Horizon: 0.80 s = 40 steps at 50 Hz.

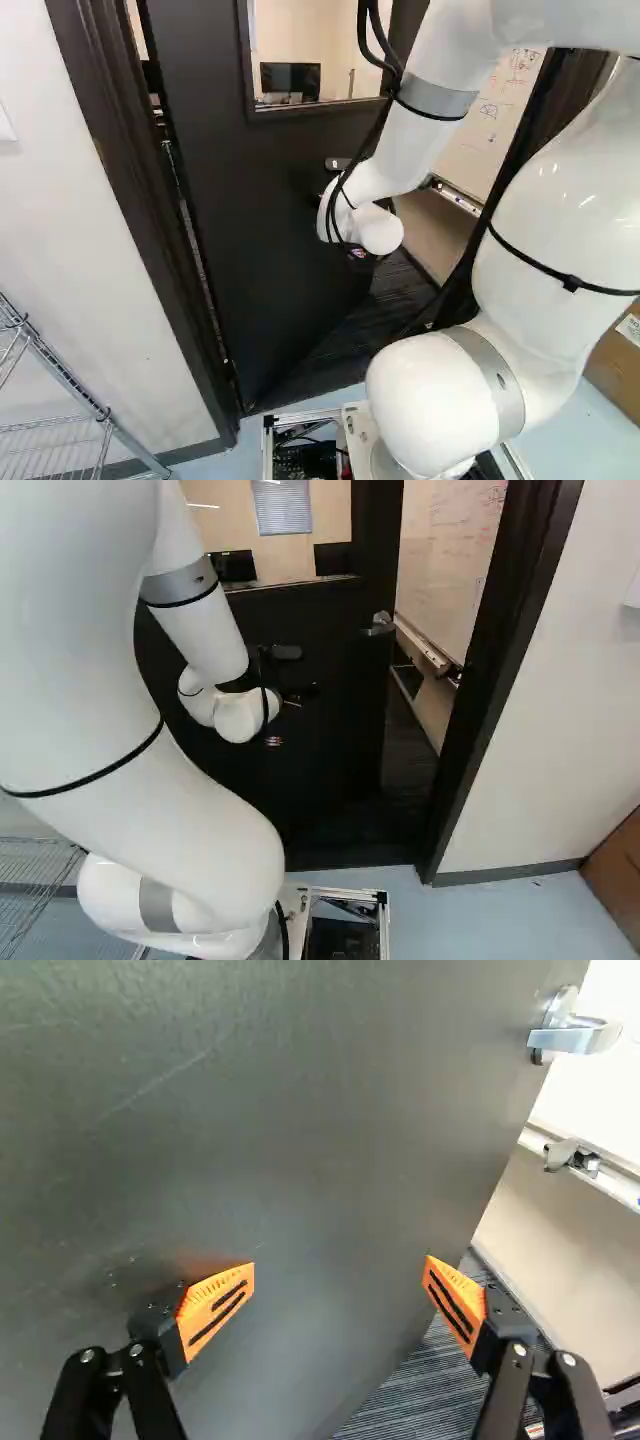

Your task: Open the door and move inside

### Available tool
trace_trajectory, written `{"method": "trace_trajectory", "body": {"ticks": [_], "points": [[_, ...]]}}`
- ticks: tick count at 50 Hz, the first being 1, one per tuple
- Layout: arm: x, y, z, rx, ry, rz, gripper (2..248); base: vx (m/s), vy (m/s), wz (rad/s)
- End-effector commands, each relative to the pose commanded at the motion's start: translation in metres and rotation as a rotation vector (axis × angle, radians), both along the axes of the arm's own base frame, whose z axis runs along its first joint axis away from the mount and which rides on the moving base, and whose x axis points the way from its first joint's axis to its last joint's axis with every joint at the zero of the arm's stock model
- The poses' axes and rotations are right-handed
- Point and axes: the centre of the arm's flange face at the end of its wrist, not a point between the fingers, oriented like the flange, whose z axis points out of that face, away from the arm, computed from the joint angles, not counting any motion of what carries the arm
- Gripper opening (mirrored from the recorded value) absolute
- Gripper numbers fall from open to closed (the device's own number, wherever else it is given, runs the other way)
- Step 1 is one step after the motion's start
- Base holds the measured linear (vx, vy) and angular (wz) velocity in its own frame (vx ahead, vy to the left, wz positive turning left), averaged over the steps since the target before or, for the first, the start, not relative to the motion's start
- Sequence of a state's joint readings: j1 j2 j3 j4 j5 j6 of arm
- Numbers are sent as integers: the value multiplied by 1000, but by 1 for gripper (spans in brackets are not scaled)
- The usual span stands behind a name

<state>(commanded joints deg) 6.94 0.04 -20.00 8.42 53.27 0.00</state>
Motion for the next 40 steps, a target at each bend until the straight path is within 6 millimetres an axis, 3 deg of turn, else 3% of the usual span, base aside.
{"method": "trace_trajectory", "body": {"ticks": [40], "points": [[17,32,1,-17,-7,114,247,0,0,0]]}}
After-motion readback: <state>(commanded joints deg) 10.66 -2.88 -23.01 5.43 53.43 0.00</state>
